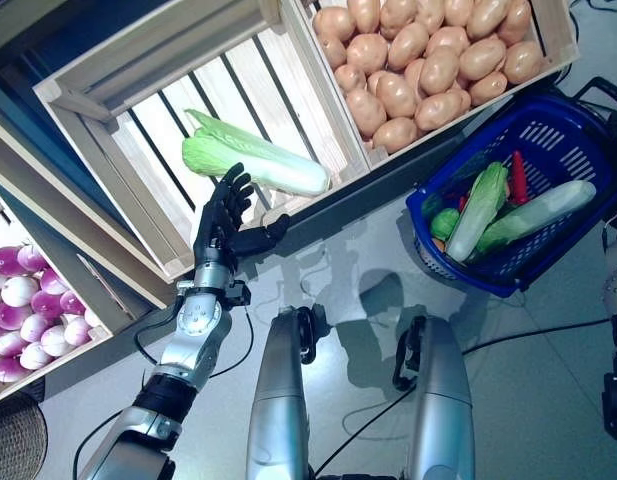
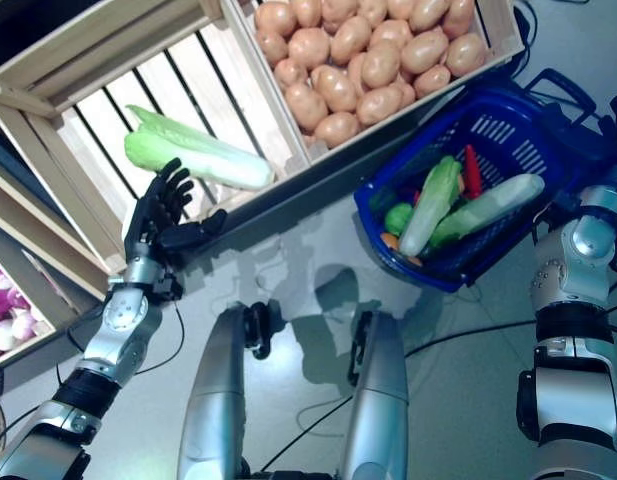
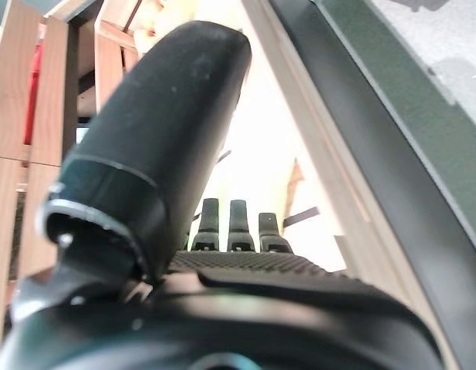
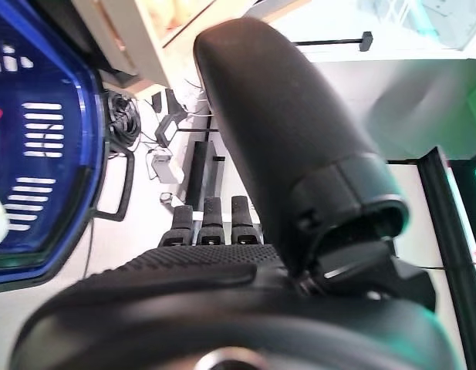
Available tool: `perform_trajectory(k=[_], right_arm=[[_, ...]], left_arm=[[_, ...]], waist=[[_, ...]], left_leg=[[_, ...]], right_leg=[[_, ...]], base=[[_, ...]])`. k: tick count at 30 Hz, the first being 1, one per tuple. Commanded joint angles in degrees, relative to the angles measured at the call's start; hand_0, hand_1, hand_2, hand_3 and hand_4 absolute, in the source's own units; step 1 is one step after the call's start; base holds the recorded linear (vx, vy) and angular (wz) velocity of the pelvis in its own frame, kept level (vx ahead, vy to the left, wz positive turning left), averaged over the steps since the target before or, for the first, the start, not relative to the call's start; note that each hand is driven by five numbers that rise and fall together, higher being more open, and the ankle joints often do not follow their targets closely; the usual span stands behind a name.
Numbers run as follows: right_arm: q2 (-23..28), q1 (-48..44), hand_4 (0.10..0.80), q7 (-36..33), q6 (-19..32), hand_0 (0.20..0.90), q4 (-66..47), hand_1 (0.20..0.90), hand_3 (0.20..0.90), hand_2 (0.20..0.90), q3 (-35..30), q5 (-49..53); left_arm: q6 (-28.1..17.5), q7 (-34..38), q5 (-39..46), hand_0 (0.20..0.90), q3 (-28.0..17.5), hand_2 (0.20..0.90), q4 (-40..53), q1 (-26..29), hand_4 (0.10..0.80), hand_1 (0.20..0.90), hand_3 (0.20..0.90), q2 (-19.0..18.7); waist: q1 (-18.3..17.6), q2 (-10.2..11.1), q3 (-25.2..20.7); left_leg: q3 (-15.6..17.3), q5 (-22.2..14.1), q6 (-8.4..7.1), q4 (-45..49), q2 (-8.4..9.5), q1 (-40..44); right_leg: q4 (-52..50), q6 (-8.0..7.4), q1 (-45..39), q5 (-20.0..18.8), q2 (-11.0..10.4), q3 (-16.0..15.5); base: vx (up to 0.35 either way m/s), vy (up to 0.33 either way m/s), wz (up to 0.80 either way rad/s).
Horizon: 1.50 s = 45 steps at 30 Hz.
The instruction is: Put vegetables into the basket
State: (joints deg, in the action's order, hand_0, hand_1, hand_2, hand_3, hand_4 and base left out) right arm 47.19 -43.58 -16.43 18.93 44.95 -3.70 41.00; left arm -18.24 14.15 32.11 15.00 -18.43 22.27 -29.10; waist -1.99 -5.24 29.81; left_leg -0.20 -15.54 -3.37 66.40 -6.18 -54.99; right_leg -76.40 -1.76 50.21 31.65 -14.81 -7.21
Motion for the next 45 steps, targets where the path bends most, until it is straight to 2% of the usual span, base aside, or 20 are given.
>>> perform_trajectory(k=[1,4,6,7,11,13,19,26,33,41,45], right_arm=[[4.26,-0.71,0.8,2.96,6.48,0.9,-4.04,0.9,0.9,0.9,-1.88,1.44],[1.31,2.02,0.8,6.97,9.17,0.9,-7.9,0.9,0.9,0.9,-1.64,1.09],[-0.84,4.03,0.8,8.13,9.14,0.9,-10.75,0.9,0.9,0.9,-1.43,1.69],[-2.1,5.32,0.8,9.01,8.69,0.9,-12.57,0.9,0.9,0.9,-1.09,1.23],[-5.46,7.42,0.8,11.52,8.11,0.9,-15.94,0.9,0.9,0.9,1.34,-0.06],[-7.31,8.7,0.8,13.93,7.14,0.9,-18.17,0.9,0.9,0.9,2.83,0.53],[-11.01,11.94,0.8,17.54,5.19,0.9,-22.1,0.9,0.9,0.9,5.56,1.21],[-10.52,12.76,0.8,20.35,4.22,0.9,-20.17,0.9,0.9,0.9,8.04,2.58],[-9.97,12.89,0.8,22.22,4.01,0.9,-18.77,0.9,0.9,0.9,9.19,5.7],[-9.52,12.65,0.8,23.22,4.78,0.9,-18.33,0.9,0.9,0.9,10.38,6.65],[-9.21,12.15,0.8,22.93,4.66,0.9,-18.44,0.9,0.9,0.9,10.82,6.42]], left_arm=[[-6.61,1.71,-5.29,0.9,-1.5,0.9,5.9,2.1,0.8,0.9,0.9,-3.84],[-6.49,4.97,-13.15,0.9,-3.07,0.9,5.07,4.28,0.8,0.9,0.9,-5.8],[-5.86,7.48,-20.81,0.9,-3.97,0.9,4.38,6.63,0.8,0.9,0.9,-8.33],[-5.86,8.78,-24.78,0.9,-4.24,0.9,3.63,8.69,0.8,0.9,0.9,-10.94],[-4.16,13.59,-31.41,0.9,-3.05,0.9,-1.11,14.03,0.8,0.9,0.9,-15.48],[-2.94,18.14,-38.53,0.9,-1.36,0.9,-5.44,17.27,0.8,0.9,0.9,-18.11],[0.06,24.86,-46.5,0.9,1.94,0.9,-13.59,21.76,0.8,0.9,0.9,-20.82],[1.89,21.28,-46.89,0.9,6.26,0.9,-18.17,25.58,0.8,0.9,0.9,-23.38],[8.04,17.73,-49.58,0.9,11.6,0.9,-23.21,29.42,0.8,0.9,0.9,-25.91],[10.53,16.57,-52.32,0.9,14.42,0.9,-27.09,30.79,0.8,0.9,0.9,-27.26],[11.72,14.13,-57.13,0.9,16.39,0.9,-28.26,31.82,0.8,0.9,0.9,-27.86]], waist=[[-0.18,3.29,-5.14],[-0.67,3.72,-5.5],[-1.11,4.01,-5.59],[-1.6,4.11,-5.7],[-2.85,4.61,-5.7],[-3.93,4.81,-5.43],[-5.54,5.1,-4.39],[-6.48,5.04,-3.13],[-7.02,4.91,-1.08],[-7.03,4.65,-0.06],[-7.22,4.3,-0.04]], left_leg=[[5.27,-10.22,5.31,3.74,0.96,7.68],[5.73,-10.14,5.1,2.55,0.47,9.43],[6.02,-10.24,5.04,2.44,0.07,9.94],[6.23,-10.31,5.0,2.49,-0.32,10.12],[6.67,-10.56,4.91,3.26,-1.3,10.2],[7.08,-11.1,5.03,4.3,-2.26,9.82],[7.68,-10.95,4.75,4.59,-3.4,9.26],[8.11,-10.73,4.75,5.09,-4.51,8.11],[8.03,-10.74,4.85,6.51,-5.22,5.3],[8.08,-10.73,4.69,5.97,-5.31,4.86],[8.18,-10.71,4.53,5.61,-5.18,4.51]], right_leg=[[7.98,4.5,-3.37,-9.21,3.43,-1.34],[9.05,4.01,-5.03,-9.39,3.43,-1.32],[9.16,3.8,-5.45,-9.53,3.43,-1.28],[9.17,3.69,-5.58,-9.61,3.45,-1.22],[8.59,3.56,-5.55,-9.49,3.66,-0.87],[7.62,3.53,-5.13,-9.05,3.6,-0.86],[7.11,3.1,-4.17,-9.12,3.73,-0.16],[6.9,2.89,-2.8,-9.54,3.63,0.37],[5.43,2.45,-0.17,-9.48,3.78,1.08],[5.9,1.97,0.33,-9.59,3.57,1.43],[6.07,1.73,0.77,-9.6,3.41,1.71]], base=[[0.054,0.025,0.01],[0.052,0.025,0.02],[0.031,0.032,0.0],[0.03,0.048,-0.02],[0.024,0.062,-0.08],[0.002,0.063,-0.18],[-0.015,0.049,-0.16],[-0.019,0.056,-0.2],[-0.046,0.033,-0.12],[-0.009,0.014,-0.04],[0.006,0.017,-0.01]])
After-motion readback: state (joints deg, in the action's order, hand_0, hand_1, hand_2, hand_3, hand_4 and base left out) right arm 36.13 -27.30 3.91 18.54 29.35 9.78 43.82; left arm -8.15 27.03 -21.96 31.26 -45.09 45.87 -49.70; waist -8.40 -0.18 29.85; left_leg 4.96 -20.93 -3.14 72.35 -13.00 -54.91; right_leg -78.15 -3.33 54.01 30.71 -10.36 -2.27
